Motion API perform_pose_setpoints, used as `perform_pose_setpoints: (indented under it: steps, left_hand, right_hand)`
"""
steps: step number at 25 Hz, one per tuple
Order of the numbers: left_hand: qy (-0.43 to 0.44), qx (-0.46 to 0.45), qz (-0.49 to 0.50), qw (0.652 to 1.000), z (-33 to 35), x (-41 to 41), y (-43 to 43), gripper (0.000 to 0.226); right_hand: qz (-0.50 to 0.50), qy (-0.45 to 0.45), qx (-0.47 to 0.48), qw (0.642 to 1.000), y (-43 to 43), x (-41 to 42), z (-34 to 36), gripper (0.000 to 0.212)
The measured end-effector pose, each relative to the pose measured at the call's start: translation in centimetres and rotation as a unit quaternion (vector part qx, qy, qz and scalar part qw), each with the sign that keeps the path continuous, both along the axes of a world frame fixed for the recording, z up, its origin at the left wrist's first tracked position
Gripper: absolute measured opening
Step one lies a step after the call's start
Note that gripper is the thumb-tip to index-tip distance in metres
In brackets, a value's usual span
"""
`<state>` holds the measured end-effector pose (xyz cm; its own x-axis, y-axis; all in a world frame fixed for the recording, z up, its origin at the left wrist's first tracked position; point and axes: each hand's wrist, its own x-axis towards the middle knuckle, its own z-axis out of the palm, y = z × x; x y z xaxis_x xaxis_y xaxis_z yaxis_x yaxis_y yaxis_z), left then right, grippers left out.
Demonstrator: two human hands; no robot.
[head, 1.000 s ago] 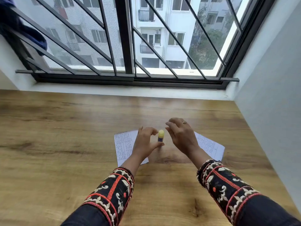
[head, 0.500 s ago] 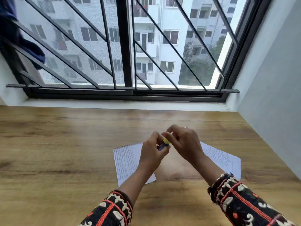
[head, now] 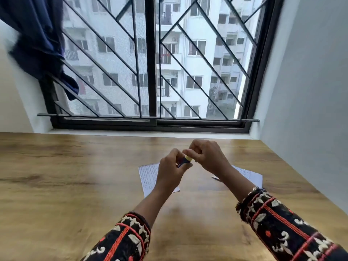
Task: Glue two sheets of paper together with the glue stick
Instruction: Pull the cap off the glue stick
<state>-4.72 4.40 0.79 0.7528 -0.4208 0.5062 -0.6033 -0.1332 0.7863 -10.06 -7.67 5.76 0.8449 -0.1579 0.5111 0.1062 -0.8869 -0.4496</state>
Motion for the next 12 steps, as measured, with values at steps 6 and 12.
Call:
perform_pose_setpoints:
  steps: [6,12]
  left_hand:
    - [-0.009,0.018,-0.005,1.0,1.6,-1.4,0.8,0.022]
    - [-0.006,0.044,-0.004,0.999,0.9,-1.8,0.0,0.016]
  right_hand:
    - [0.026,0.016,-0.022,0.999,0.2,-1.7,1.4,0.017]
    - [0.081,0.059,-0.057,0.993,-1.0,-2.6,1.3,0.011]
